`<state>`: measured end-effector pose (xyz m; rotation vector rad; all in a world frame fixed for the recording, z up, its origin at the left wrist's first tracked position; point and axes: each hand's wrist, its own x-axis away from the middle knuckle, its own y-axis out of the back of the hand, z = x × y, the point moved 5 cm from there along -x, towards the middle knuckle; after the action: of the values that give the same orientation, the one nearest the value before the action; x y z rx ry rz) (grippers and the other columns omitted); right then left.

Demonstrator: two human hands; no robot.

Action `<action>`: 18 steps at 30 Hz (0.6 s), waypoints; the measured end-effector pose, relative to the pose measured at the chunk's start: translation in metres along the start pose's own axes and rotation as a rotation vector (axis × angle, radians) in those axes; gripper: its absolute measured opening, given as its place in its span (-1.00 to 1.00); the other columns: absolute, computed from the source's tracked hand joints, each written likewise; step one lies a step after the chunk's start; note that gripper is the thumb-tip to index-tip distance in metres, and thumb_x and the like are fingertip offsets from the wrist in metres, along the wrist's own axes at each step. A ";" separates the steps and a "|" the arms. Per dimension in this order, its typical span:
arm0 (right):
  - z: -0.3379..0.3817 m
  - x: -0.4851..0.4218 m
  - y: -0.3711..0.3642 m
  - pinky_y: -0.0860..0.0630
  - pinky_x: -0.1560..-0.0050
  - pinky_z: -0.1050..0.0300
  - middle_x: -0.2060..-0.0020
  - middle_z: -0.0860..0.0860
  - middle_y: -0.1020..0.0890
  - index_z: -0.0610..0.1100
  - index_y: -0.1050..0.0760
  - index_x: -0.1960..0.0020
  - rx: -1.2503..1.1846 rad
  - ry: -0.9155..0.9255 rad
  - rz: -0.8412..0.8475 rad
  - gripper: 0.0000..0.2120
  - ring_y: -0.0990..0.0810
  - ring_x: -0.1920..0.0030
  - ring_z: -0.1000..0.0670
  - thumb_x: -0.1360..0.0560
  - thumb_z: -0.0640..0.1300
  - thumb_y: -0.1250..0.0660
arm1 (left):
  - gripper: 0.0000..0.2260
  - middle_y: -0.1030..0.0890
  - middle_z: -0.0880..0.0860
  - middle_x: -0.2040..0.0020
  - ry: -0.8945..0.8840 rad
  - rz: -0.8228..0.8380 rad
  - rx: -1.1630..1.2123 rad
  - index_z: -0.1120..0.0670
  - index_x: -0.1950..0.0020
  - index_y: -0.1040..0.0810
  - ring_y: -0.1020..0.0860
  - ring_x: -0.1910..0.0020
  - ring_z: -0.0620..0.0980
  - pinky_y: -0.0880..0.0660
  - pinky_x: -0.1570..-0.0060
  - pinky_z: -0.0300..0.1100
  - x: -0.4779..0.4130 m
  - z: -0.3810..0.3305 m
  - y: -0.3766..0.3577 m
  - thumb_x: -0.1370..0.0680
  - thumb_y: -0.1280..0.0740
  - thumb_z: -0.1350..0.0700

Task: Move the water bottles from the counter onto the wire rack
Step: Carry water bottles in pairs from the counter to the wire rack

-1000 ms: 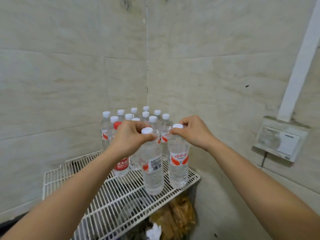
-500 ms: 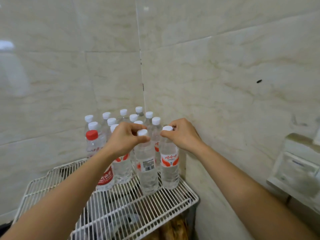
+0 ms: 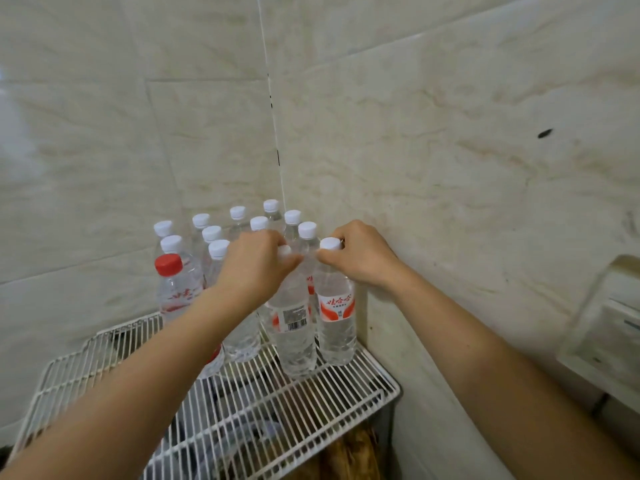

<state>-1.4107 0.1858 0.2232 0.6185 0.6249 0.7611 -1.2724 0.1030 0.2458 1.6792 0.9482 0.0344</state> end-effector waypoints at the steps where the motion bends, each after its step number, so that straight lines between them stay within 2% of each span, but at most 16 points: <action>1: 0.000 0.000 -0.001 -0.27 0.39 0.11 0.50 0.02 -0.39 -0.07 -0.29 0.44 0.010 0.004 0.004 -0.68 -0.37 0.42 -0.03 -0.37 -0.06 -0.37 | -0.77 -0.55 0.05 0.41 -0.022 0.018 0.023 0.13 0.29 -0.57 -0.50 0.39 0.02 -0.38 0.41 -0.13 -0.001 -0.001 -0.001 -0.47 -0.37 0.01; 3: 0.000 -0.002 0.000 -0.27 0.39 0.10 0.50 0.02 -0.39 -0.08 -0.30 0.43 0.025 0.007 0.005 -0.69 -0.38 0.42 -0.04 -0.37 -0.07 -0.37 | -0.82 -0.49 -0.02 0.47 -0.058 0.078 0.114 0.09 0.31 -0.58 -0.42 0.46 -0.08 -0.29 0.44 -0.17 -0.002 -0.002 -0.001 -0.47 -0.39 0.06; 5: -0.001 -0.004 0.000 -0.30 0.38 0.09 0.47 0.01 -0.42 -0.09 -0.32 0.42 0.034 0.003 0.005 -0.70 -0.40 0.40 -0.04 -0.37 -0.06 -0.37 | -0.95 -0.60 0.01 0.37 -0.076 0.124 0.207 0.05 0.14 -0.66 -0.52 0.37 -0.05 -0.41 0.35 -0.12 -0.003 -0.001 0.000 -0.47 -0.40 0.11; 7: -0.002 -0.005 -0.002 -0.30 0.39 0.10 0.45 0.00 -0.43 -0.09 -0.31 0.39 0.063 0.005 0.006 -0.72 -0.43 0.38 -0.06 -0.38 -0.04 -0.35 | -0.79 -0.70 0.08 0.09 -0.074 0.135 0.249 0.08 -0.09 -0.64 -0.62 0.12 0.01 -0.55 0.11 -0.07 -0.004 0.001 -0.001 -0.47 -0.42 0.14; 8: -0.001 -0.006 -0.003 -0.29 0.40 0.10 0.44 0.01 -0.42 -0.08 -0.29 0.38 0.080 0.006 0.004 -0.71 -0.43 0.37 -0.07 -0.39 -0.03 -0.34 | -0.72 -0.68 0.09 -0.03 -0.069 0.138 0.249 0.09 -0.18 -0.60 -0.62 0.01 0.00 -0.54 0.02 -0.12 -0.005 0.003 -0.002 -0.47 -0.42 0.15; 10: 0.000 -0.007 -0.004 -0.26 0.41 0.11 0.44 0.01 -0.40 -0.07 -0.26 0.38 0.094 0.002 -0.003 -0.70 -0.41 0.36 -0.07 -0.40 -0.02 -0.32 | -0.64 -0.64 0.08 -0.15 -0.083 0.142 0.255 0.09 -0.26 -0.54 -0.59 -0.08 -0.05 -0.48 -0.03 -0.21 -0.006 0.004 -0.002 -0.47 -0.42 0.16; 13: 0.003 -0.009 -0.002 -0.26 0.41 0.11 0.46 0.01 -0.39 -0.08 -0.26 0.41 0.085 -0.018 -0.016 -0.67 -0.40 0.37 -0.08 -0.40 -0.02 -0.33 | -0.59 -0.64 0.05 -0.14 -0.102 0.124 0.295 0.07 -0.30 -0.51 -0.57 -0.02 -0.11 -0.47 -0.03 -0.24 -0.006 0.006 -0.003 -0.46 -0.43 0.18; 16: 0.003 -0.010 -0.002 -0.28 0.38 0.10 0.45 -0.01 -0.42 -0.09 -0.30 0.40 0.072 -0.028 -0.030 -0.68 -0.43 0.35 -0.08 -0.41 -0.01 -0.34 | -0.49 -0.65 -0.04 -0.02 -0.101 0.097 0.386 0.05 -0.37 -0.43 -0.58 0.01 -0.10 -0.52 -0.12 -0.13 -0.004 0.007 -0.003 -0.44 -0.44 0.22; 18: 0.003 -0.011 -0.003 -0.29 0.37 0.09 0.44 -0.01 -0.44 -0.10 -0.31 0.39 0.061 -0.024 -0.039 -0.68 -0.44 0.34 -0.08 -0.42 0.00 -0.35 | -0.45 -0.62 -0.09 0.00 -0.100 0.091 0.415 0.04 -0.40 -0.39 -0.59 -0.01 -0.09 -0.50 -0.11 -0.15 -0.003 0.009 -0.004 -0.44 -0.44 0.22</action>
<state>-1.4139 0.1747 0.2264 0.6687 0.6378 0.6995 -1.2728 0.0936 0.2404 2.0839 0.8412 -0.1958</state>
